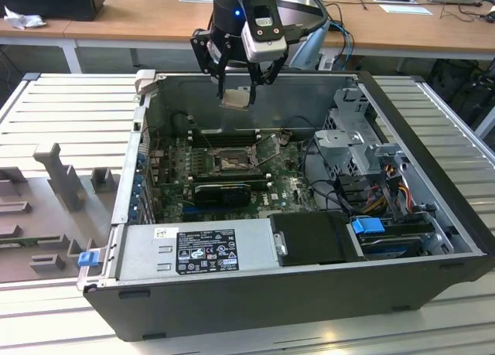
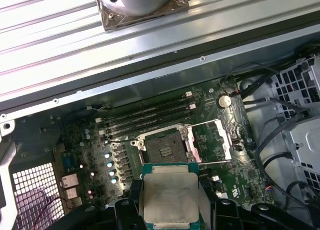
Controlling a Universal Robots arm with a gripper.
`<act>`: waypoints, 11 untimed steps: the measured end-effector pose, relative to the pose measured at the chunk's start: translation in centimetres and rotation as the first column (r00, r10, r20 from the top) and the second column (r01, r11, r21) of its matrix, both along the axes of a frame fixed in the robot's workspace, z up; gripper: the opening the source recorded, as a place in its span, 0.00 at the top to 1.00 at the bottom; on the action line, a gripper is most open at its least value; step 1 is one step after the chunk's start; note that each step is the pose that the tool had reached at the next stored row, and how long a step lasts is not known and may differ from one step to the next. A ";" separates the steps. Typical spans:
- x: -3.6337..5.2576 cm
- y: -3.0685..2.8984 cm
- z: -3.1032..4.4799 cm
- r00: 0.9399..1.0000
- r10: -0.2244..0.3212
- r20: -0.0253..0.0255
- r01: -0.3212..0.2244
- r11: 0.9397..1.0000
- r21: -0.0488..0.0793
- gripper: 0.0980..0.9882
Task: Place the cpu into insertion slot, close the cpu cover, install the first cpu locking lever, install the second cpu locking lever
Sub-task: 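Place the cpu into insertion slot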
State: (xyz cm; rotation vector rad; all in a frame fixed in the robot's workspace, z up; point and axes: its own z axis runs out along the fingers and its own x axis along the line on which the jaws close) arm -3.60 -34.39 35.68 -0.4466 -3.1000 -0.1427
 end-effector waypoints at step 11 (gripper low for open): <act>-0.01 0.00 0.00 1.000 -0.021 0.000 0.021 1.000 0.000 0.51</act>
